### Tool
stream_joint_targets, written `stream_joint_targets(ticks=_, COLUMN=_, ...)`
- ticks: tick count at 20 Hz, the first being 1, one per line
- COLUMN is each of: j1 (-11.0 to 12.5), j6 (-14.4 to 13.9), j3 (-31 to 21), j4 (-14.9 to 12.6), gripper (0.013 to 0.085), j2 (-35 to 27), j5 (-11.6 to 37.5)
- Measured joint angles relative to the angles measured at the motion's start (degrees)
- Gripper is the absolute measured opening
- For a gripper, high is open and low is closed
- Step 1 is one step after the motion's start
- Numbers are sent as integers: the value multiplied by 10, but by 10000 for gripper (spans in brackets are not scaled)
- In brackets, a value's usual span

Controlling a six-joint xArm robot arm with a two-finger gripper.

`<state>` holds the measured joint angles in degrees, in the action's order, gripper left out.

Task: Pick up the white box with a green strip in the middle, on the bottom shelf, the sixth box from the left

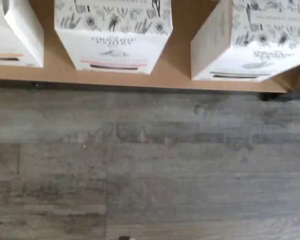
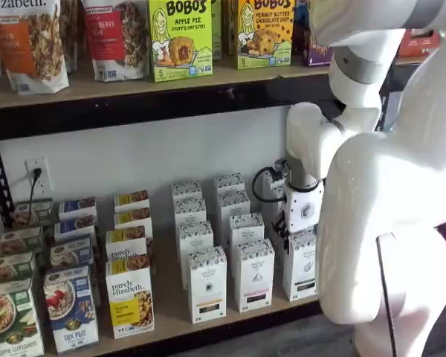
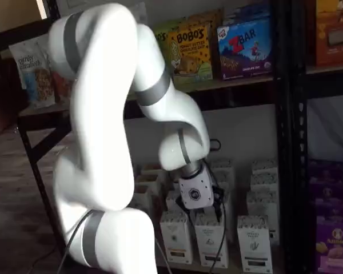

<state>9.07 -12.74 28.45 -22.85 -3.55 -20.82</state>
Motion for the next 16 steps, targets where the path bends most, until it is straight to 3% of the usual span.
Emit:
stream_joint_targets(ticks=2, j1=0, j6=5, j3=24, j4=6, gripper=850, j2=-43, j5=12)
stream_joint_targets(ticks=5, j1=-1, j6=32, j3=59, j4=36, gripper=850, j2=-99, j5=21)
stream_joint_targets(ticks=6, j1=-2, j6=52, j3=67, j4=57, gripper=850, j2=-112, j5=26)
stream_joint_targets(ticks=8, j1=-5, j6=120, j3=83, j4=134, gripper=850, j2=-147, j5=51)
stream_joint_targets(ticks=10, j1=-6, j6=143, j3=100, j4=160, gripper=850, j2=-176, j5=71)
stream_joint_targets(ticks=11, j1=-10, j6=177, j3=110, j4=198, gripper=850, j2=-192, j5=79)
stream_joint_targets(ticks=12, j1=-12, j6=196, j3=119, j4=219, gripper=850, j2=-205, j5=85)
stream_joint_targets(ticks=13, j1=-11, j6=198, j3=130, j4=221, gripper=850, j2=-217, j5=88)
stream_joint_targets(ticks=16, j1=1, j6=170, j3=167, j4=182, gripper=850, j2=-252, j5=80)
